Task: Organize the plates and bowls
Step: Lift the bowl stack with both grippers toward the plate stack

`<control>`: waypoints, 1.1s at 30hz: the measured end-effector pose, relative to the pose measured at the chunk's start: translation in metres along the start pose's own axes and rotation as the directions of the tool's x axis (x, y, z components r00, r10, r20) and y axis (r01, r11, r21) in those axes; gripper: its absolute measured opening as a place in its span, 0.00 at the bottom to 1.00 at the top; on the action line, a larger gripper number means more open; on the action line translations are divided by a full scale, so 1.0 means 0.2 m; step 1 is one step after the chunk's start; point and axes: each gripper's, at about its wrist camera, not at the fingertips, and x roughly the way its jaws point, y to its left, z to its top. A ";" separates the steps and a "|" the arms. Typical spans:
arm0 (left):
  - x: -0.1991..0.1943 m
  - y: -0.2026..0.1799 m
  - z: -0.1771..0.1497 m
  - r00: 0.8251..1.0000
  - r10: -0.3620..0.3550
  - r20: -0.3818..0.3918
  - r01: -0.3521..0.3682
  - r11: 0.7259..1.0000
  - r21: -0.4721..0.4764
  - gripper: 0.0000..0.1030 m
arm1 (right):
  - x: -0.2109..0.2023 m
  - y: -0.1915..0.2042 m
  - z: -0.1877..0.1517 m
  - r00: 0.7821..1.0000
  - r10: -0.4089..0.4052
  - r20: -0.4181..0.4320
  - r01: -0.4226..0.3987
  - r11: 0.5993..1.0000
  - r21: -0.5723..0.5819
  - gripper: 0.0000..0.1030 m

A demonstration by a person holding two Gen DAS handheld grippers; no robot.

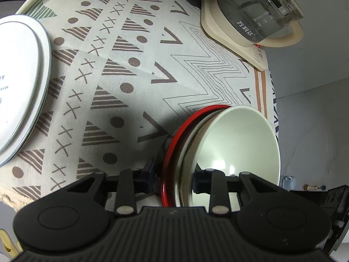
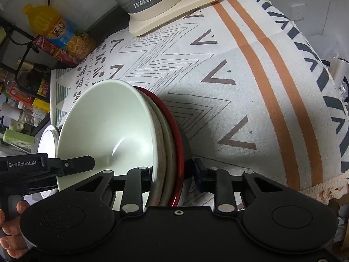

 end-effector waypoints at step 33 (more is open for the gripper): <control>-0.11 0.06 0.00 1.000 -0.020 0.004 0.020 1.000 -0.004 0.30 | -0.01 0.07 -0.06 1.000 0.023 0.018 -0.023 1.000 0.015 0.30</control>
